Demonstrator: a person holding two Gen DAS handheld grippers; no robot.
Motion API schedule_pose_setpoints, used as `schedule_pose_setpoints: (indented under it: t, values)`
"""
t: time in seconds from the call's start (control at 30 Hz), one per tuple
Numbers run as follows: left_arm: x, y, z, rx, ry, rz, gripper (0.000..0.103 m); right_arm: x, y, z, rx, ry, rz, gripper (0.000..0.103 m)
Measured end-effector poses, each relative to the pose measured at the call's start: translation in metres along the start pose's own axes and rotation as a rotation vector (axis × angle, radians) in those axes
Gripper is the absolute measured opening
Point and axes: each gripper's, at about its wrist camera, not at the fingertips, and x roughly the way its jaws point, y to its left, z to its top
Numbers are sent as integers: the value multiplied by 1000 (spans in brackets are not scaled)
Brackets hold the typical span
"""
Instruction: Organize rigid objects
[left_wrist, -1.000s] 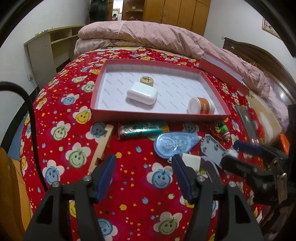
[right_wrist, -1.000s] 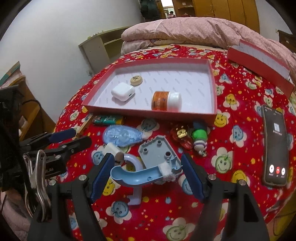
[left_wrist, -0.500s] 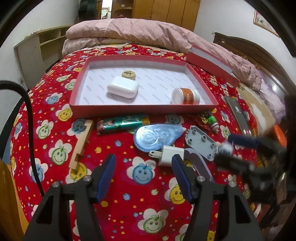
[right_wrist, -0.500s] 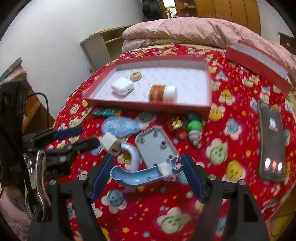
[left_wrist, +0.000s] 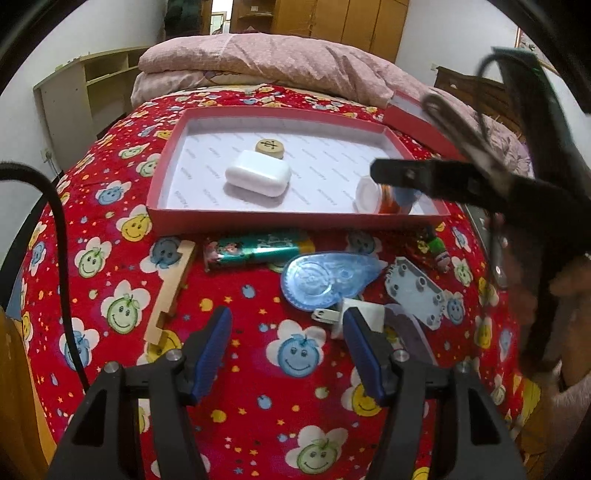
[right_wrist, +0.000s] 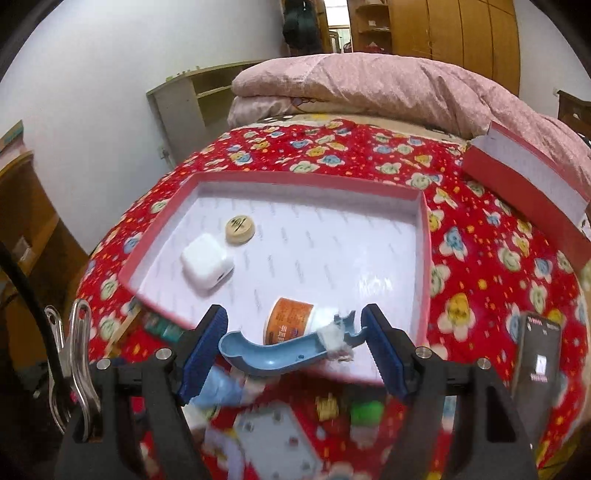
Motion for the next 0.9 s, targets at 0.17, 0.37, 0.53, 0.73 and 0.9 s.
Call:
schedule_pose_setpoints:
  t: [0.17,0.37,0.53,0.73,0.9]
  values:
    - [2,5,1,-11,-1,4,66,10,-2,15,16,-31,1,76]
    - [3,8,1,-18,-3,13,66,11,-4,21,53,-61,35,97]
    - [1,15,2,-43,-9,17,66,5,-4,21,45,-74,36,99]
    - [-3,18,2,-50,-16,22,66,-4,-9,16,52,-56,61,99]
    - [-6,11,1,-30,-20,13,66,-21,-7,0,16,-33,61,99]
